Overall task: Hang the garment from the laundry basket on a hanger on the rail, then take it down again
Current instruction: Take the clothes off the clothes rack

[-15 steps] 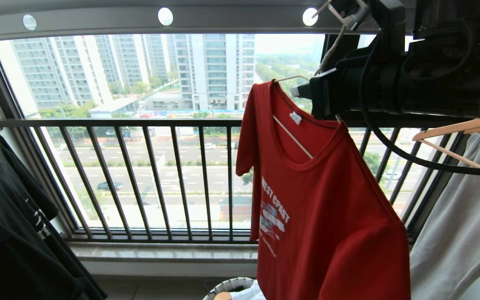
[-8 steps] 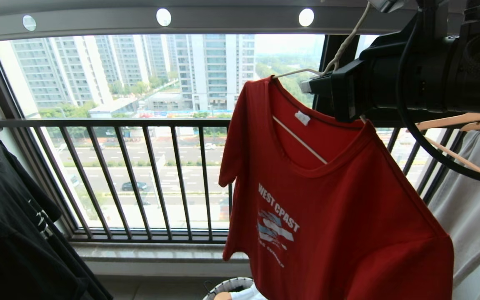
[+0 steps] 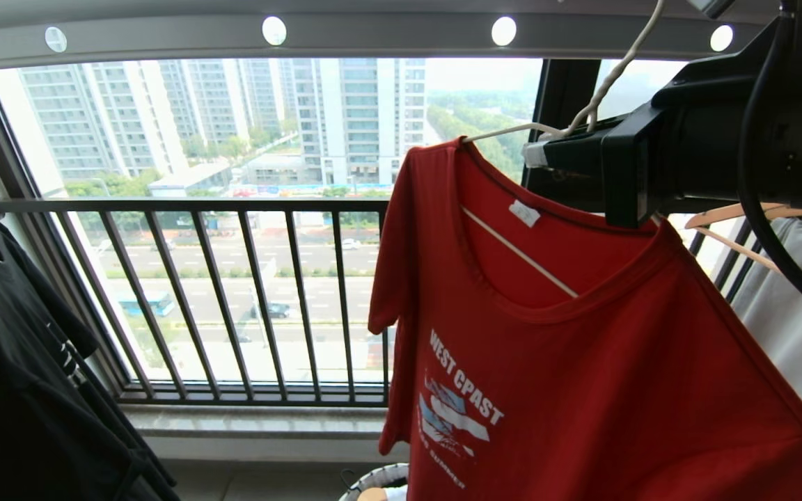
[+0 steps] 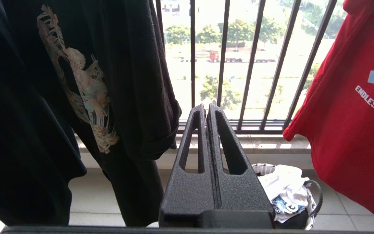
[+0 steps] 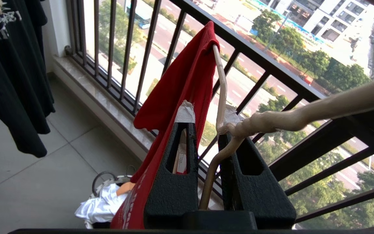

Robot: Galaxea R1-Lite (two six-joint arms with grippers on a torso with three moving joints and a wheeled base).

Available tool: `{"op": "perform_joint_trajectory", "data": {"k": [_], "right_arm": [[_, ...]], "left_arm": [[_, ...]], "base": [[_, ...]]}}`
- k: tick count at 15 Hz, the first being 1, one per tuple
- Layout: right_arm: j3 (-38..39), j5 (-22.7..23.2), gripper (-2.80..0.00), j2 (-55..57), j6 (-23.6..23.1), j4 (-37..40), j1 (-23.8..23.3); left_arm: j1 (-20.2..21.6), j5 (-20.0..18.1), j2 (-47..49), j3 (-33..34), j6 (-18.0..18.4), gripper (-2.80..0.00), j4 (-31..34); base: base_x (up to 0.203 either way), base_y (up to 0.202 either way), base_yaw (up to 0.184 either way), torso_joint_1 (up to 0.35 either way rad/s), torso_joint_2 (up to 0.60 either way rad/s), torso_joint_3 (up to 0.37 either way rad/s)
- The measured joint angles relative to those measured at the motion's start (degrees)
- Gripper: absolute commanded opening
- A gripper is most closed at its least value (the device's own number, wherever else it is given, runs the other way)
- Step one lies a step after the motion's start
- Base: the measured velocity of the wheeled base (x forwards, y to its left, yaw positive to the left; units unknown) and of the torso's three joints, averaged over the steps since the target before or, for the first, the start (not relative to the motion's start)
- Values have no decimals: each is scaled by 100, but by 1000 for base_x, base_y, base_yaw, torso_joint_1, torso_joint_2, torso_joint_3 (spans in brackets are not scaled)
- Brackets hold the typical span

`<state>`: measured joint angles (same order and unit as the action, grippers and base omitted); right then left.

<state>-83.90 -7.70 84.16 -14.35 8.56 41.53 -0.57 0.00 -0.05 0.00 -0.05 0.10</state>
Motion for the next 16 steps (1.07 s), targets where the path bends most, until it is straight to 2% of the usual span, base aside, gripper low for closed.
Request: {"op": "perform_joint_trajectory", "data": {"k": [4,8,13,16], "right_arm": [[947,191,-280,-274,361,-450,211],[1828,311,-280,-460,699,-1305,237],[2448,315,-280,-626,744,-1802,238],[2973,337,-280,-636,729,-2465,227]], "left_arm": [[0,-2,0,0,-1,-280,0],[0,0,0,0,-2,-280,0],[0,0,0,0,-2,-280,-2],[0,0,0,0,-1,-280,-1]], "base": [[0,0,0,0,0,0],[0,0,0,0,0,0],[0,0,0,0,0,0],[0,0,0,0,0,0]]}}
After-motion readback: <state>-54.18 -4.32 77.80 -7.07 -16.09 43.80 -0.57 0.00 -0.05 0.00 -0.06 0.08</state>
